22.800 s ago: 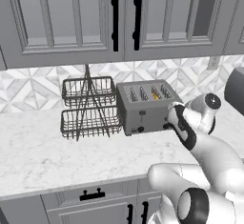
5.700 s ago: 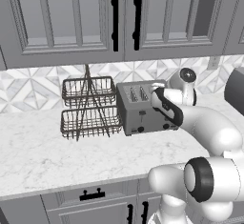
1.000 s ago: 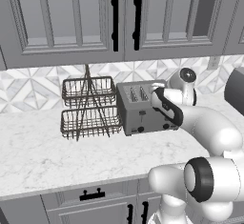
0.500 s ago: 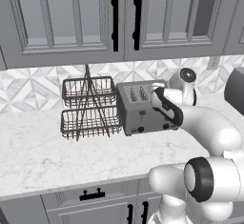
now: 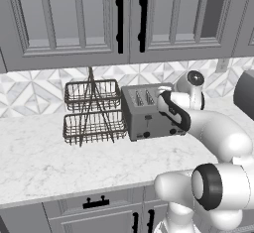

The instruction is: Start the toaster. Once the lever pops up, take the bread to the plate on the dining counter.

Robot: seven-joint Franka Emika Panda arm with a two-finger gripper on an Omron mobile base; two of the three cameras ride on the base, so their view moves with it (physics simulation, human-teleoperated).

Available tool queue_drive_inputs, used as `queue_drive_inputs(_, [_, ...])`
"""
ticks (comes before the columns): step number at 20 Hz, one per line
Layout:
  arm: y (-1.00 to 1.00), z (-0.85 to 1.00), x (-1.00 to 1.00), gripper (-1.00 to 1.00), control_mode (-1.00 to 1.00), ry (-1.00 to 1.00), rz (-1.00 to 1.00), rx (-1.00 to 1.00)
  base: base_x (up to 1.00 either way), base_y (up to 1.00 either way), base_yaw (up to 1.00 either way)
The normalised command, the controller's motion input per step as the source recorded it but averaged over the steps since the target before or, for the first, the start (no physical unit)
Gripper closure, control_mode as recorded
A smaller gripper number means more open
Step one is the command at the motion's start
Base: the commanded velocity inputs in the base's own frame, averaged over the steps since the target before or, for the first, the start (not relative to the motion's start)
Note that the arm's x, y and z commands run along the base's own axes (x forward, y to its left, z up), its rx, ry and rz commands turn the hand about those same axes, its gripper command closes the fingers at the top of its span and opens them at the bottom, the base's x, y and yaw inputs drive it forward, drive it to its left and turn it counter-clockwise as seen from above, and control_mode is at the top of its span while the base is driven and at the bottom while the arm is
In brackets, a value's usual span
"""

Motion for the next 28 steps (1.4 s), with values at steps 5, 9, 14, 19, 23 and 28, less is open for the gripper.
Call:
queue_drive_inputs(5, [0.00, 0.00, 0.00, -1.00, -1.00, 0.00, 0.00, 0.00, 0.00, 0.00, 0.00])
queue_drive_inputs(9, [0.00, 0.00, 0.00, -1.00, -1.00, 0.00, 0.00, 0.00, 0.00, 0.00, 0.00])
queue_drive_inputs(14, [0.00, 0.00, 0.00, -1.00, -1.00, 0.00, 0.00, 0.00, 0.00, 0.00, 0.00])
queue_drive_inputs(19, [0.00, 0.00, 0.00, -1.00, -1.00, 0.00, 0.00, 0.00, 0.00, 0.00, 0.00])
queue_drive_inputs(23, [0.00, 0.00, 0.00, -1.00, -1.00, 0.00, 0.00, 0.00, 0.00, 0.00, 0.00])
queue_drive_inputs(28, [0.00, 0.00, 0.00, -1.00, -1.00, 0.00, 0.00, 0.00, 0.00, 0.00, 0.00])
